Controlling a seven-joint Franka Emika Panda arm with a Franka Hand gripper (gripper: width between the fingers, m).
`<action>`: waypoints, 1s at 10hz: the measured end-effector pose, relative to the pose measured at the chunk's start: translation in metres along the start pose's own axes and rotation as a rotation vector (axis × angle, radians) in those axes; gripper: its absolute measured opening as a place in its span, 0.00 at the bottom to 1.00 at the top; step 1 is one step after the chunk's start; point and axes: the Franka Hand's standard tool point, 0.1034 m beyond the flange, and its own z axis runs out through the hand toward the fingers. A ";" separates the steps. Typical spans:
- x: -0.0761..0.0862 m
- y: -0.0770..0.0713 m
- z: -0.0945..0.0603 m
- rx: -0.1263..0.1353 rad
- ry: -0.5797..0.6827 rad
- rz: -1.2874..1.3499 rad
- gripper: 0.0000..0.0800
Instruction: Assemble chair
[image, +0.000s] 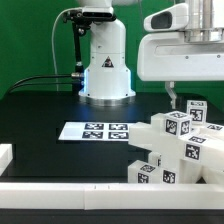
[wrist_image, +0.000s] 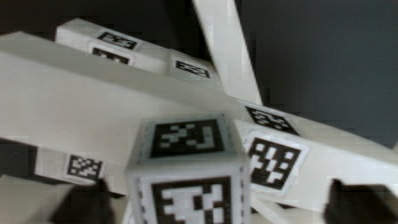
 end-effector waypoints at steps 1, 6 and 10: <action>0.000 0.000 0.000 0.000 0.000 -0.002 0.53; -0.002 -0.003 0.000 0.018 0.010 0.577 0.35; 0.005 0.007 0.001 0.090 0.025 0.960 0.35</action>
Offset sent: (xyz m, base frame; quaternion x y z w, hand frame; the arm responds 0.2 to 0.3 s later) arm -0.0114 -0.0096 -0.0079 -0.0797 0.0352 0.3303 0.9399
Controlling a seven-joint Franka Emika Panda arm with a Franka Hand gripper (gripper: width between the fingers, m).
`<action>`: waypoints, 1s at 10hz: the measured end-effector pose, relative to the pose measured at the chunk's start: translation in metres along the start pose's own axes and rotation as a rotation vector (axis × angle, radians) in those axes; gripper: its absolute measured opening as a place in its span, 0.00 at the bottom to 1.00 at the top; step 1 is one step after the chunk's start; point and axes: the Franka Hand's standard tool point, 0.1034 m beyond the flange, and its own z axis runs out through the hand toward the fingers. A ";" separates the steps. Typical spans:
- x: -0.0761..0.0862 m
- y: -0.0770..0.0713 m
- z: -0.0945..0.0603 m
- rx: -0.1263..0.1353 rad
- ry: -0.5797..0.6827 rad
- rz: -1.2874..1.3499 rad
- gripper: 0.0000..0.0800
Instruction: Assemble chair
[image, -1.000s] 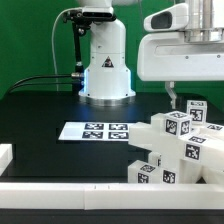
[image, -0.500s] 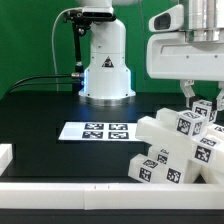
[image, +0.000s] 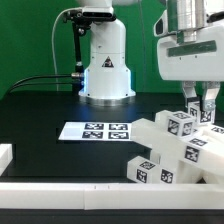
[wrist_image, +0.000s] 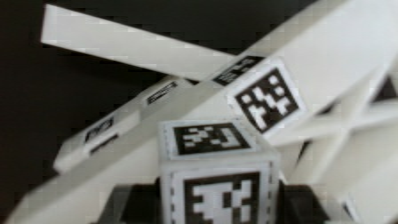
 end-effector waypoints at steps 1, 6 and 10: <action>0.009 0.000 0.000 0.010 0.006 0.028 0.35; 0.022 0.000 -0.001 0.032 -0.006 0.223 0.35; 0.017 0.003 0.003 0.020 -0.005 -0.102 0.73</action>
Offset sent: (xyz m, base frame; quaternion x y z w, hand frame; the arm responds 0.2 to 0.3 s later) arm -0.0032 -0.0338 -0.0091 0.0067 0.0152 0.1746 0.9845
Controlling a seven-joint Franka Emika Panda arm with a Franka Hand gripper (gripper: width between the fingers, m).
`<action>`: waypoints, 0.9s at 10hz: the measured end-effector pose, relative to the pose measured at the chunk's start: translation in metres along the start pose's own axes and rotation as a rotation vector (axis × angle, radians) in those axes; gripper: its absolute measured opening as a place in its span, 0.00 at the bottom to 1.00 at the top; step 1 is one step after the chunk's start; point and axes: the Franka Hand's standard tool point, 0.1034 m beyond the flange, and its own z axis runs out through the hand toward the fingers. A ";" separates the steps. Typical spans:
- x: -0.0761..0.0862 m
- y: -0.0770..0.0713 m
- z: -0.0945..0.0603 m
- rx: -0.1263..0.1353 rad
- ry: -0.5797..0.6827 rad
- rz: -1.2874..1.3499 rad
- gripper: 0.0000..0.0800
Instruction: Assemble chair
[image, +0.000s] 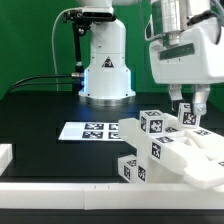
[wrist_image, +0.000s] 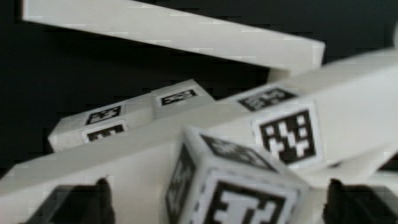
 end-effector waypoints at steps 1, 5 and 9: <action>0.000 0.001 0.001 -0.008 0.000 -0.173 0.80; -0.003 0.003 0.002 -0.027 -0.007 -0.518 0.81; 0.005 -0.009 0.006 -0.081 -0.021 -0.902 0.78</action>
Offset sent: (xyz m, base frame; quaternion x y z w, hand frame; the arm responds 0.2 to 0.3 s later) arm 0.0000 0.0000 0.0000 0.0000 0.0000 -0.1938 0.9810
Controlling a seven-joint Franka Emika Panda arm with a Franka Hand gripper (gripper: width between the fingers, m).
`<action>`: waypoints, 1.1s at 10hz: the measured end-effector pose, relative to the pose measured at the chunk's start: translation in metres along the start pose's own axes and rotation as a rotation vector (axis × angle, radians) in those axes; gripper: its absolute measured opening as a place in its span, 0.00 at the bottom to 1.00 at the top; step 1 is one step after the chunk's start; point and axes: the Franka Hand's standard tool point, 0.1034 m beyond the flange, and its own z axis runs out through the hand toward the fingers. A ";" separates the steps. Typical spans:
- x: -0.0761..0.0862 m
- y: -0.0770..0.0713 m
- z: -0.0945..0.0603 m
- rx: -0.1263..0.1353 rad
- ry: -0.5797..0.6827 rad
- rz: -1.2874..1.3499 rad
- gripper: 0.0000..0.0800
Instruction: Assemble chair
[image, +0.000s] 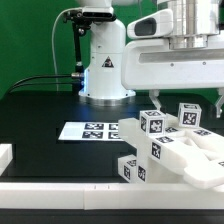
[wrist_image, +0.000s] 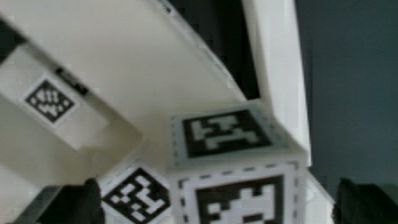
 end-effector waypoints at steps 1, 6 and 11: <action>0.000 0.001 0.000 0.000 0.000 0.001 0.78; 0.000 -0.001 0.001 0.020 0.024 0.466 0.35; 0.005 -0.005 0.001 0.095 0.019 1.062 0.35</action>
Offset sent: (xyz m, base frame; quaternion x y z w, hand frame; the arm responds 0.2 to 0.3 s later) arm 0.0000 0.0000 0.0000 0.0000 0.0000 0.1296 0.9916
